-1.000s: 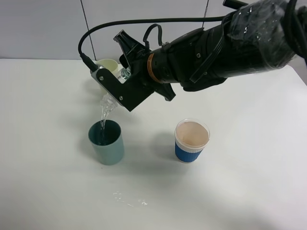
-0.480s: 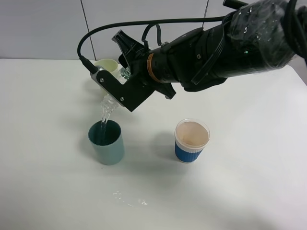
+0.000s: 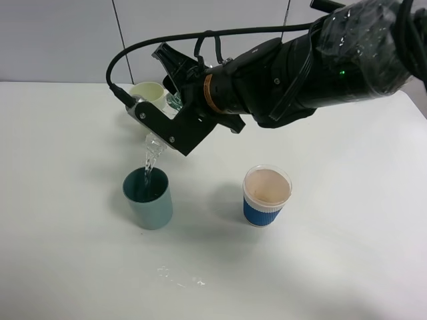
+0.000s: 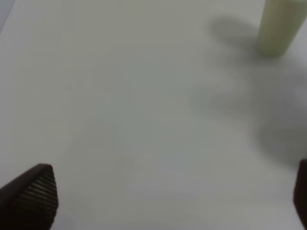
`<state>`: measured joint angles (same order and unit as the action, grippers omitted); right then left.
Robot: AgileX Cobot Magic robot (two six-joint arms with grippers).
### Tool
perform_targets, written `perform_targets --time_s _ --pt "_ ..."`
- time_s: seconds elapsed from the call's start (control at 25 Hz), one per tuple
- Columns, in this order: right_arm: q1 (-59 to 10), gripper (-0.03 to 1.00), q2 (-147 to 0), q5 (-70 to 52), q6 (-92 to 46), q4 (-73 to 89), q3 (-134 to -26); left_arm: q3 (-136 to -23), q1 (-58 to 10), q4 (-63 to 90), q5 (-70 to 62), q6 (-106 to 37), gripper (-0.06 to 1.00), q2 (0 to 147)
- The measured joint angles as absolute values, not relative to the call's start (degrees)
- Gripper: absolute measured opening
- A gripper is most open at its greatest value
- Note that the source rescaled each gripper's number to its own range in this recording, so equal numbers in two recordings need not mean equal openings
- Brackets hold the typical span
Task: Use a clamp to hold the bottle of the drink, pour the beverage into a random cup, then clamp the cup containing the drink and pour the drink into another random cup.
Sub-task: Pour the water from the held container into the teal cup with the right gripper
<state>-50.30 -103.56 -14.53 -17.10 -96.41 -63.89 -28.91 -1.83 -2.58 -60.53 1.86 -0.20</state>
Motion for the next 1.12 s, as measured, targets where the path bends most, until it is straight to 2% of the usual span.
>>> perform_targets --time_s 1.12 --pt "-50.3 0.02 -103.56 -14.48 -17.1 -99.24 -63.95 -28.91 -1.83 -2.58 -60.53 1.86 1.0 -0.2"
